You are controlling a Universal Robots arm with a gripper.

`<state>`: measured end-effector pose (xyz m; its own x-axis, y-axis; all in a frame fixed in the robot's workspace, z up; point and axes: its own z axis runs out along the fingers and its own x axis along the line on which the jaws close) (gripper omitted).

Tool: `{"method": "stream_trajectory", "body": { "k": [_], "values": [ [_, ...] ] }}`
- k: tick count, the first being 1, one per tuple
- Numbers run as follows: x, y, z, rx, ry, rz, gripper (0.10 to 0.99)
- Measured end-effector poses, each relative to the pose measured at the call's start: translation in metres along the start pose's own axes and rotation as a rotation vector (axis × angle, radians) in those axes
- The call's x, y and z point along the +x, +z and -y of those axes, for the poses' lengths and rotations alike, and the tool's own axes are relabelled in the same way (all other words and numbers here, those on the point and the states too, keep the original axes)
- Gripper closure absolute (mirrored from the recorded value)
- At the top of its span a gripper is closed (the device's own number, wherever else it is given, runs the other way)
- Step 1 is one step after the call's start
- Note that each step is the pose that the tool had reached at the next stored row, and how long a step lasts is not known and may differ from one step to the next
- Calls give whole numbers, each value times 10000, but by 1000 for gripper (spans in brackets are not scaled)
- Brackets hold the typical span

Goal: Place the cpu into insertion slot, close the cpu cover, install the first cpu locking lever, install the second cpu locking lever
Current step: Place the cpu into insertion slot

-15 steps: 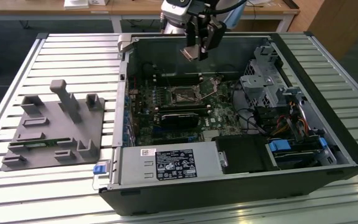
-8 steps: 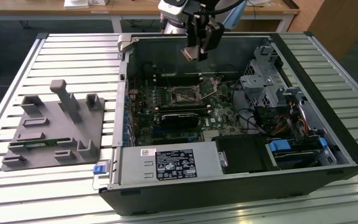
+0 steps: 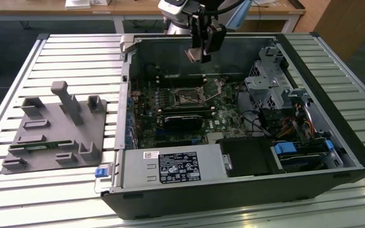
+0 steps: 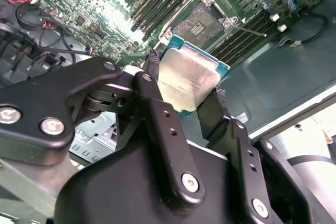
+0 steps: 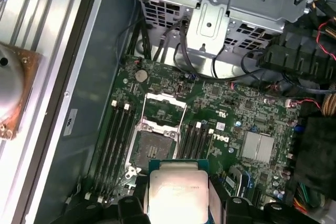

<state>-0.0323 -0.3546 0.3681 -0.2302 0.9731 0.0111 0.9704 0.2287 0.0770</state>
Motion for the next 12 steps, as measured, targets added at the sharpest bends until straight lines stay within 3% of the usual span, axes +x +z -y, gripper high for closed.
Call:
{"method": "stream_trajectory", "body": {
  "k": [12],
  "values": [
    [3,15,0,2,1013,139,545]
  ]
}}
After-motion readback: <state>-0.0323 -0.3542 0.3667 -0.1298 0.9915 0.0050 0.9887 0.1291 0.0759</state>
